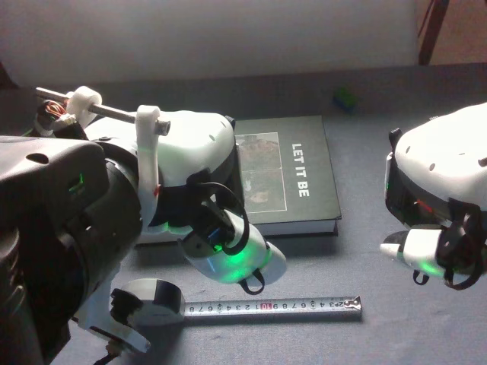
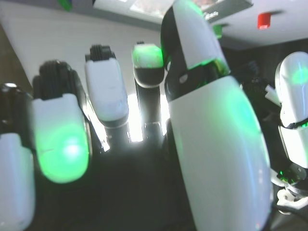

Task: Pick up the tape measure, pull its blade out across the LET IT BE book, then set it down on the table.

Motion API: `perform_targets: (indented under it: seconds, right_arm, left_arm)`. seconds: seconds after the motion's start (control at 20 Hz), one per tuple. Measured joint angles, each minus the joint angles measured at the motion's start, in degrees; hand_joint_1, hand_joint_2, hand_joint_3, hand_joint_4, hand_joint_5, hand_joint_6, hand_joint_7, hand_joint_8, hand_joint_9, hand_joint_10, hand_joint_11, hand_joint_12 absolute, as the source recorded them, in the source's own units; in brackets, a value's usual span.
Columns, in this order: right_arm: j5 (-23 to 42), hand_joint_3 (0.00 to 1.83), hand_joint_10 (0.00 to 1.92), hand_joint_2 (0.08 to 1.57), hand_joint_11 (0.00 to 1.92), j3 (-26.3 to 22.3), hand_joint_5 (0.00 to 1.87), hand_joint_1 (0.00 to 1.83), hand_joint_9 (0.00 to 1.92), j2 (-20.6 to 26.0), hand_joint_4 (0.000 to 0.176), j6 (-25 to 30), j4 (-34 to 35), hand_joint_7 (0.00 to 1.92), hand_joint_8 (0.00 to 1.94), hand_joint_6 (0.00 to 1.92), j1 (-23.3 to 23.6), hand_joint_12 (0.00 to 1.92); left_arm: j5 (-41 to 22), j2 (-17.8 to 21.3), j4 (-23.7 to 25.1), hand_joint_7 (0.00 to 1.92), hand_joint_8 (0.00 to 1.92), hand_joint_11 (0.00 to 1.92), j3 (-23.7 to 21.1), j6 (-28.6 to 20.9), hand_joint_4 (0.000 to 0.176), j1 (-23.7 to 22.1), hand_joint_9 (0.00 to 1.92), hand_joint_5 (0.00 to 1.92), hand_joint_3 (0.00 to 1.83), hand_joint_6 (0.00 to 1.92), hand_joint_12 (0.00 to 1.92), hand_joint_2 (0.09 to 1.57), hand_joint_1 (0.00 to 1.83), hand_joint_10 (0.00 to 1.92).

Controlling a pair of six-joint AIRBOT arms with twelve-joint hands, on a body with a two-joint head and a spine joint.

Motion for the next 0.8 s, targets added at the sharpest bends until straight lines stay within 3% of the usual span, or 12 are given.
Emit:
perform_targets:
  seconds: [0.05,0.1,0.5,0.55,0.6,0.65,0.8]
  right_arm:
    - [0.0,0.11,0.04,1.09,0.00,0.0,0.11,0.08,0.02,0.0,0.142,-0.2,0.0,0.07,0.04,0.05,0.0,0.44]
    - [-0.2,0.01,0.00,1.15,0.00,0.0,0.11,0.07,0.03,0.0,0.141,-0.3,0.1,0.08,0.00,0.00,0.0,0.41]
    - [-0.1,0.00,0.00,1.13,0.00,-0.1,0.08,0.05,0.02,0.0,0.141,-0.4,0.4,0.07,0.00,0.00,-0.1,0.43]
    - [0.0,0.00,0.00,1.14,0.00,-0.1,0.07,0.05,0.02,0.0,0.141,-0.5,0.4,0.07,0.00,0.00,-0.1,0.44]
    - [0.0,0.00,0.00,1.14,0.00,-0.1,0.07,0.05,0.03,0.0,0.141,-0.5,0.3,0.07,0.00,0.00,-0.1,0.44]
    - [-0.1,0.00,0.00,1.15,0.00,-0.1,0.07,0.05,0.04,0.0,0.140,-0.5,0.4,0.08,0.00,0.00,-0.1,0.42]
    - [0.8,0.00,0.00,1.16,0.00,-0.1,0.07,0.04,0.05,0.0,0.138,-0.9,-0.1,0.11,0.01,0.00,-0.5,0.32]
  left_arm:
    - [-0.5,0.0,-0.3,0.18,0.04,0.02,0.0,0.1,0.086,-0.1,0.14,0.17,0.15,0.05,0.49,1.10,0.23,0.04]
    - [-0.7,0.0,-1.0,0.18,0.01,0.00,0.0,0.0,0.087,0.0,0.15,0.18,0.02,0.01,0.56,1.16,0.21,0.01]
    - [0.3,0.2,-1.8,0.17,0.00,0.00,1.6,-0.1,0.086,0.0,0.18,0.20,0.00,0.00,0.57,1.12,0.25,0.00]
    - [1.1,0.4,-1.8,0.18,0.00,0.00,2.3,-0.2,0.045,0.0,0.18,0.19,0.00,0.00,0.53,1.09,0.29,0.00]
    - [2.1,0.8,-1.8,0.18,0.00,0.00,3.1,0.1,0.015,0.0,0.17,0.18,0.00,0.00,0.47,1.06,0.35,0.00]
    - [3.4,1.4,-1.4,0.19,0.00,0.00,4.0,1.4,0.000,0.1,0.16,0.19,0.00,0.00,0.43,1.04,0.43,0.00]
    - [8.3,3.9,-0.9,0.20,0.00,0.00,7.2,4.2,0.000,0.6,0.16,0.20,0.00,0.00,0.47,1.01,0.55,0.00]
